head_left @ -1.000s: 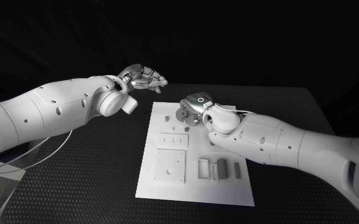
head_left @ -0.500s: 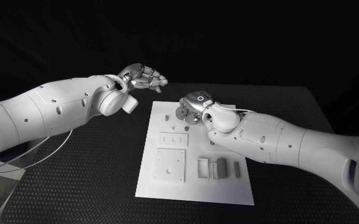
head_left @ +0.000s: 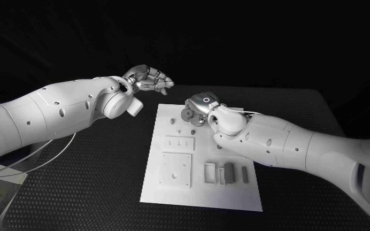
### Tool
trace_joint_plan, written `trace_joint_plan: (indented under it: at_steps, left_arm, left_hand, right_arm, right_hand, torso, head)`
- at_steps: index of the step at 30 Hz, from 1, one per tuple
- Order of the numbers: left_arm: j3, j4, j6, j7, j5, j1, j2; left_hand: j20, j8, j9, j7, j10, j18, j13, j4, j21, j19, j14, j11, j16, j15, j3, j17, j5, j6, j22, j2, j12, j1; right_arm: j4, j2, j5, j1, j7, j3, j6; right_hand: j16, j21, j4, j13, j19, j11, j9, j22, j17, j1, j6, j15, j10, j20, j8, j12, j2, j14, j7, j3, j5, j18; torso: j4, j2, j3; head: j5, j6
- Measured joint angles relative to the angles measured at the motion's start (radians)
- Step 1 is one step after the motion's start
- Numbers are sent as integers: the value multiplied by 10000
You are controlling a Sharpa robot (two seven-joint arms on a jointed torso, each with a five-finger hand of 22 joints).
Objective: Assemble the parts on the task board
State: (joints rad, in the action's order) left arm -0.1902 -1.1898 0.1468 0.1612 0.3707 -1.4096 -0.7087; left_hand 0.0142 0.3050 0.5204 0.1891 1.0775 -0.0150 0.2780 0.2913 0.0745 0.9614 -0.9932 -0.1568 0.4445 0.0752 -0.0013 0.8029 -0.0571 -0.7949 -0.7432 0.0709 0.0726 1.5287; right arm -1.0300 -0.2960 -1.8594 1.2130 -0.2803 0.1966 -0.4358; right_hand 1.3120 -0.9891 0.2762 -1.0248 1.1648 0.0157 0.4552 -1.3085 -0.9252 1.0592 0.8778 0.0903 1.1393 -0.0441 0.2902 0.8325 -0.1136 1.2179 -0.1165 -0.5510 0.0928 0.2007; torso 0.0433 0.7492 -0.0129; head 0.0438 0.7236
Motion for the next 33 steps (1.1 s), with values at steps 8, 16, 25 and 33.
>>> trace_joint_plan:
  at_steps: [8, 16, 25, 33]
  left_arm:
    - [0, -23, -1, -2, 0, -1, -14]
    - [1, -58, 0, -5, 1, -3, -26]
    - [1, -70, 0, -7, 1, -4, -41]
    - [2, -82, 0, -8, 1, -4, -49]
  left_hand:
    - [0, 0, 8, 0, 0, -1, -1, 0, 0, 0, 0, 0, 0, 0, 0, 10, 0, 0, 0, 0, 0, 0]
    - [0, 0, 8, 0, 0, 0, 8, 0, 0, 0, 0, 0, 0, 0, 0, 9, 0, 0, -1, 0, 0, 0]
    - [0, 0, 7, 0, 0, 0, 7, 0, 0, 0, 0, 0, 0, 0, 0, 18, 0, 0, -1, 0, 0, 0]
    - [0, 0, 17, 0, 0, -1, 16, 0, 0, 0, 0, 0, 0, 0, 0, 18, 0, 0, -2, 0, 0, 0]
  right_arm:
    - [131, 81, 22, -14, 18, 0, 16]
    - [180, 72, 42, -67, 51, 3, 67]
    - [183, 60, 52, -66, 71, 3, 114]
    - [225, 89, 79, -94, 97, -6, 120]
  right_hand:
    - [0, 0, 25, 0, 0, -14, -4, 0, 0, -1, 0, -1, 14, 2, -1, 0, -1, -1, 0, -25, 0, 1]
    - [0, 0, 25, 9, -7, -14, -5, 0, 0, -1, 0, -3, 14, 9, -1, 0, -1, -2, 0, -25, 0, 1]
    - [1, 0, 25, 9, -16, -14, -1, 0, 0, -1, 0, -13, 14, 17, -1, 0, -1, -13, 0, -25, 0, 1]
    - [-41, 0, 25, 8, -17, -14, 4, 0, 0, 36, 0, -15, 15, 18, -4, 0, -36, -15, 0, -25, 0, 1]
  torso:
    - [4, 9, -1]
    - [-8, 12, -1]
    - [-17, -3, -6]
    - [-13, -5, -6]
  head:
    - [30, 11]
    - [51, 62]
    - [69, 111]
    - [72, 121]
